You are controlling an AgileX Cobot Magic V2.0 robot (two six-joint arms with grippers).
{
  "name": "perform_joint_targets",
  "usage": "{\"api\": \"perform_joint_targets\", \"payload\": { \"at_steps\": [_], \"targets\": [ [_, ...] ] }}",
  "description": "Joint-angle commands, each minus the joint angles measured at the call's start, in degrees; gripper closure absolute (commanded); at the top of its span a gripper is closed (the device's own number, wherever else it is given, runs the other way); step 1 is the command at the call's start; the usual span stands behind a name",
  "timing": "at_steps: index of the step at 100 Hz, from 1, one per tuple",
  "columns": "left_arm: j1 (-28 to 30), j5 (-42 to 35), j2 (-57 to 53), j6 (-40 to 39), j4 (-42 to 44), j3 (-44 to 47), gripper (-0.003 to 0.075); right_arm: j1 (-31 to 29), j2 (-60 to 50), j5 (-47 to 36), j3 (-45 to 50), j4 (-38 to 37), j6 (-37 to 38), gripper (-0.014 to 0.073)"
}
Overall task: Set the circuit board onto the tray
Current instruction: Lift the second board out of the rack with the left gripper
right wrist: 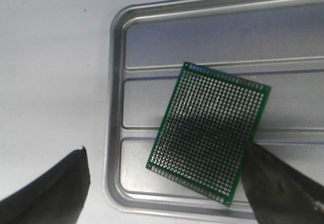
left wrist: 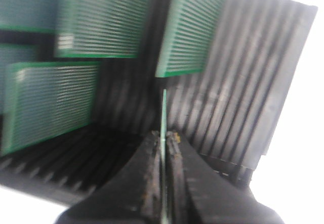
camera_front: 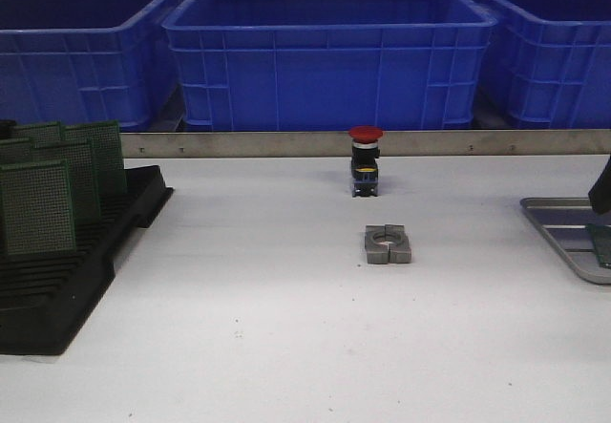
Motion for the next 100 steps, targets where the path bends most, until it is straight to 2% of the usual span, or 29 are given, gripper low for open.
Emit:
{"api": "perform_joint_targets", "payload": {
  "at_steps": [1,20,46,64,78,90,100],
  "targets": [
    [0.0,4.2,-3.9,-2.3,-1.5,-2.4,0.074,-0.4,-1.6,-0.3,-1.3,0.8,-0.2,-0.0029],
    [0.0,4.2,-5.4,-2.3,0.2,-2.4,0.074,-0.4,-1.5,-0.1,-1.3,0.8,-0.2,-0.0029],
    [0.0,4.2,-7.4,-1.1,-4.2,-2.9,0.074,-0.4,-1.5,0.0,-1.3,0.8,-0.3,-0.0029],
    [-0.7,4.2,-8.7,-1.1,-13.8,-5.2,0.074,-0.4,-1.5,1.9,-1.4,0.8,-3.9,-0.0029],
    [-4.5,4.2,-8.7,-1.1,-18.5,-6.3,0.074,-0.4,-1.5,3.8,-1.7,0.9,-6.5,-0.0029],
    [-10.6,4.2,-7.7,-1.1,-19.0,-6.3,0.074,-0.2,-1.5,7.0,-2.9,1.8,-8.7,-0.0029],
    [-15.9,2.8,-6.4,-1.1,-20.1,-6.3,0.074,0.6,-1.6,11.5,-4.4,5.1,-13.7,-0.0029]
  ]
}}
